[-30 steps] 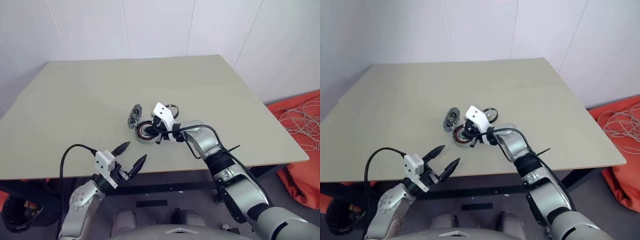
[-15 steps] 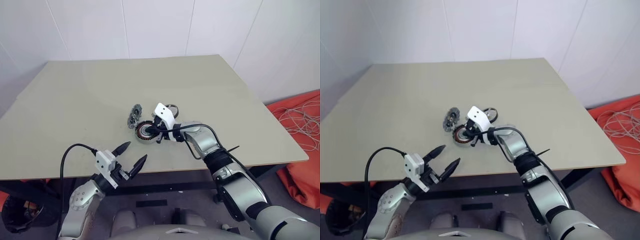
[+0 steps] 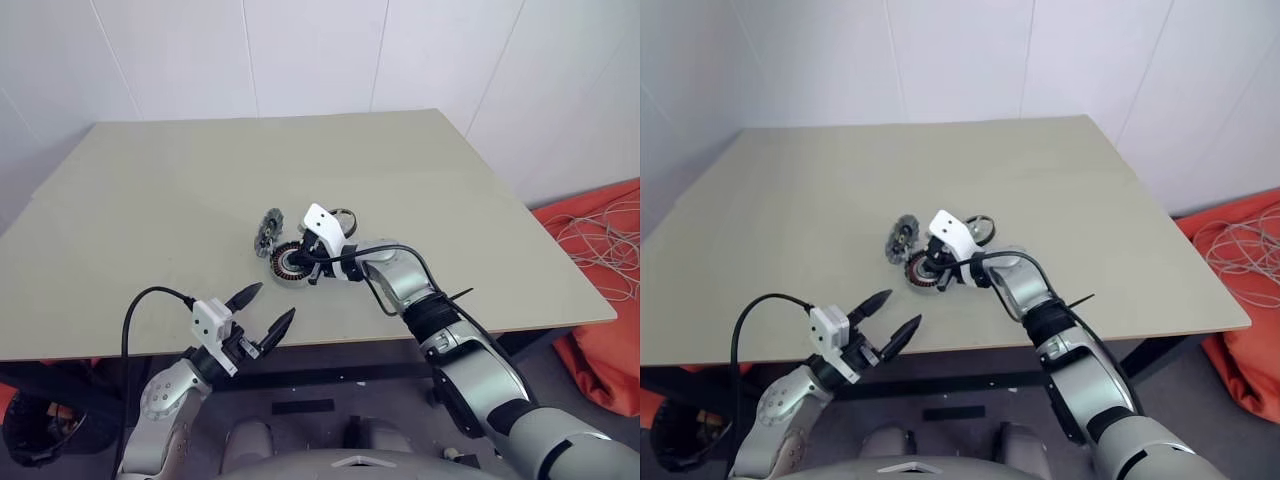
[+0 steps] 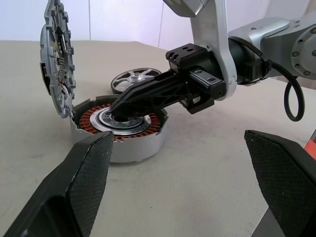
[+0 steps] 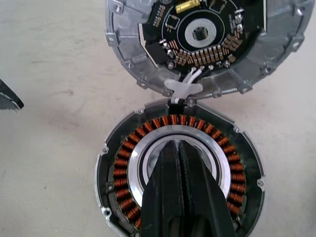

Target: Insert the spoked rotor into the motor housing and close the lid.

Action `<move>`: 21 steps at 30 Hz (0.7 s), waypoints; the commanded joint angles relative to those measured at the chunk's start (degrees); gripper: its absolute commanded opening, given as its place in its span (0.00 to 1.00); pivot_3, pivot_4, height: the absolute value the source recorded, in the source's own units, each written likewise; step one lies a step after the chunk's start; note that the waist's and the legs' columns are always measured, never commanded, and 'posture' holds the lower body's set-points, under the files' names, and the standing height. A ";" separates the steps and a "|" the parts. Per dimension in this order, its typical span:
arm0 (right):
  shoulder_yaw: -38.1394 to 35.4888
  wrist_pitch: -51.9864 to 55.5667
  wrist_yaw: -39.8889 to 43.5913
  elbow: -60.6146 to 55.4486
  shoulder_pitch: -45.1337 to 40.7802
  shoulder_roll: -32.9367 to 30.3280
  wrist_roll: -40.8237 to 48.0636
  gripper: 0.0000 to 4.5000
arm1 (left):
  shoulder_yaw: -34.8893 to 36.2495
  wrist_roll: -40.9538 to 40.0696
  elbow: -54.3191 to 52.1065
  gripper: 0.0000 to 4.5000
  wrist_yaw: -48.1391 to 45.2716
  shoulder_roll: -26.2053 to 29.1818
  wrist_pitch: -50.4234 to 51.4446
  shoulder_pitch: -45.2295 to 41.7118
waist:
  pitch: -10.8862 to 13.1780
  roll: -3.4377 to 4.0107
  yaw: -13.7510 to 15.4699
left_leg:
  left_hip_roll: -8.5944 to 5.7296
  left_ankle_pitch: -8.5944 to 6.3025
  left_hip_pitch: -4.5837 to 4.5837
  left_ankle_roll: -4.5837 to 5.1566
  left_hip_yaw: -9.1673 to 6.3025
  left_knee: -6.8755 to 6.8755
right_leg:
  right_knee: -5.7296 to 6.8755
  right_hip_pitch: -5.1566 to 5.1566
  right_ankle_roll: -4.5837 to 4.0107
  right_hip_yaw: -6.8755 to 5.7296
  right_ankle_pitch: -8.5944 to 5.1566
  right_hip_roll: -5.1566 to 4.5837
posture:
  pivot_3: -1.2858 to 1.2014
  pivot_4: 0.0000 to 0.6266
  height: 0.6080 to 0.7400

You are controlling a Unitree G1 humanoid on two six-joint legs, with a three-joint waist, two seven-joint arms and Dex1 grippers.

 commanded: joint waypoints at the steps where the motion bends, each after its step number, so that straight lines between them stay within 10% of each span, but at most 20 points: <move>1: -0.29 -1.21 0.07 -0.35 -1.70 0.55 -0.10 0.01 | 0.05 -0.14 -2.73 1.00 0.36 0.21 -0.02 -0.54 | 0.00 0.00 0.00 | 0.00 0.00 0.00 0.00 0.00 0.00 | 0.00 0.00 0.00 0.00 0.00 0.00 | 0.52 0.00 1.00; 21: -9.07 -1.53 -3.74 -0.80 -4.43 -3.52 2.44 0.01 | 0.58 -0.64 -2.15 1.00 -0.04 0.42 -0.50 -0.40 | 0.02 0.01 0.02 | 0.00 0.00 0.01 0.00 0.00 0.00 | 0.01 0.00 -0.09 0.00 0.05 0.00 | 0.52 0.00 1.00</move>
